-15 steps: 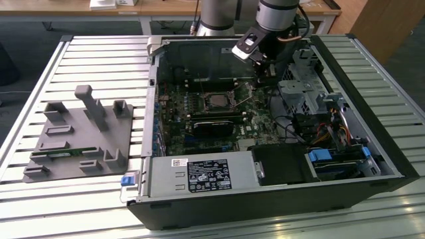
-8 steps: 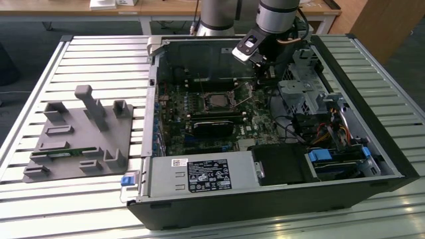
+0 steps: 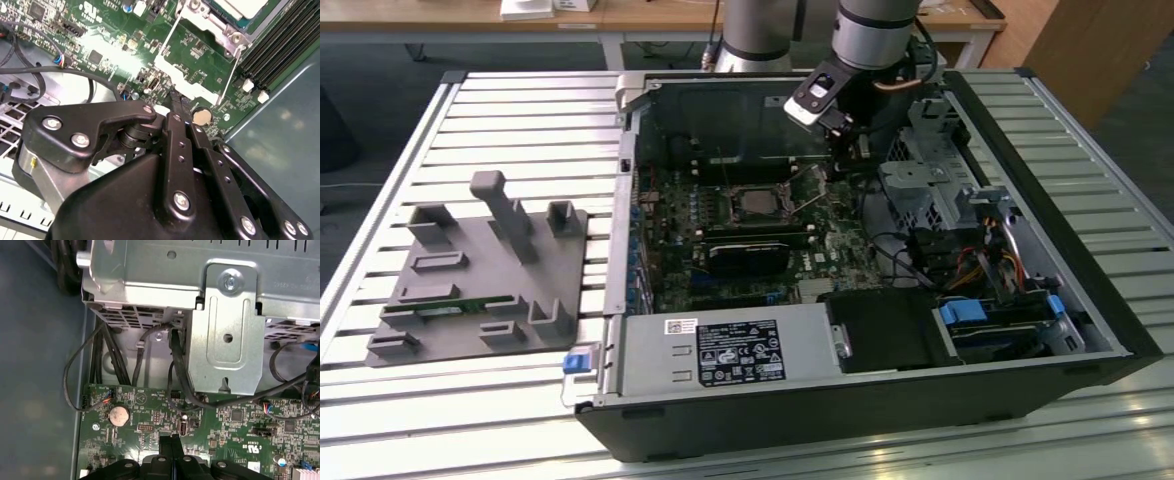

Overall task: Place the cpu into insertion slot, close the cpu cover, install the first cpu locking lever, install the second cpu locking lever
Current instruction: 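Close the cpu cover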

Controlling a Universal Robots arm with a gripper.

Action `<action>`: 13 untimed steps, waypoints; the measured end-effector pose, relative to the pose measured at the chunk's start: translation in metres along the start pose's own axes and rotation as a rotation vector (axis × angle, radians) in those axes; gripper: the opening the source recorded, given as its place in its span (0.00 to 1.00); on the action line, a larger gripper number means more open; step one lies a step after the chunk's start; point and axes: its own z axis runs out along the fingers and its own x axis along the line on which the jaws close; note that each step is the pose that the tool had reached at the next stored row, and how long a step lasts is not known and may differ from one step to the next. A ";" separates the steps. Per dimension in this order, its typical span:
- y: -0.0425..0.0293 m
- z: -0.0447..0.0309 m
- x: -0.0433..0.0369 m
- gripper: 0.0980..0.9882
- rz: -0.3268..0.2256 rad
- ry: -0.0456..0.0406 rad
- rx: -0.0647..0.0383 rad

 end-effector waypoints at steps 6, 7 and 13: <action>-0.0079 -0.0002 0.0004 0.02 0.000 -0.0001 0.000; -0.0091 -0.0002 0.0005 0.02 0.000 0.0000 0.000; -0.0169 -0.0004 0.0009 0.02 0.000 0.0000 0.000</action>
